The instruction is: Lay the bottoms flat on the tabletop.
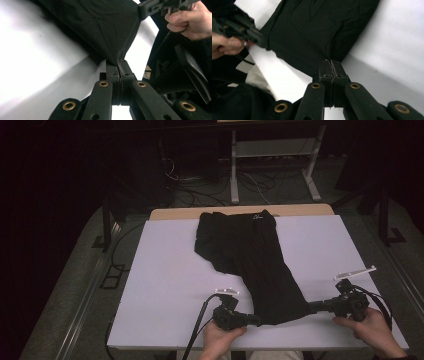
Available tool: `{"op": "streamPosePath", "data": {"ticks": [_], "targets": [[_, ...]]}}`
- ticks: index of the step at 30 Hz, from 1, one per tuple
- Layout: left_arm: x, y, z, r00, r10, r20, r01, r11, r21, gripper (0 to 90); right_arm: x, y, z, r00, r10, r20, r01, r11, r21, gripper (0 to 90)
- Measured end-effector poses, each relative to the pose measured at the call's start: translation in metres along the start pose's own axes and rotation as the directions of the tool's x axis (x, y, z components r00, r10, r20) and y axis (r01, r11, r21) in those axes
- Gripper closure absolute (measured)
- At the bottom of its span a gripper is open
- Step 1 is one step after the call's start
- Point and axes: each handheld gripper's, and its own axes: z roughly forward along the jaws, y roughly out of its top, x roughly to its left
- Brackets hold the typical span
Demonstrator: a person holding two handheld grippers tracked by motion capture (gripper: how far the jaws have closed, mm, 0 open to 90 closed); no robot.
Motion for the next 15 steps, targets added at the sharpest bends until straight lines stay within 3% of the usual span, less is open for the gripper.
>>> {"op": "streamPosePath", "data": {"ticks": [8, 15], "targets": [[0.0025, -0.0046, -0.0043, 0.9996, -0.001, -0.028, 0.003, 0.998, 0.063, 88.2, 0.0087, -0.008, 0.0073, 0.9995, -0.013, -0.03, 0.015, 0.998, 0.066, 88.0], [-0.0017, -0.0028, -0.007, 0.9994, 0.013, -0.032, -0.009, 0.9928, 0.12, 88.2, 0.0097, -0.0087, 0.0056, 0.9984, -0.006, -0.057, 0.01, 0.998, 0.068, 88.1]]}}
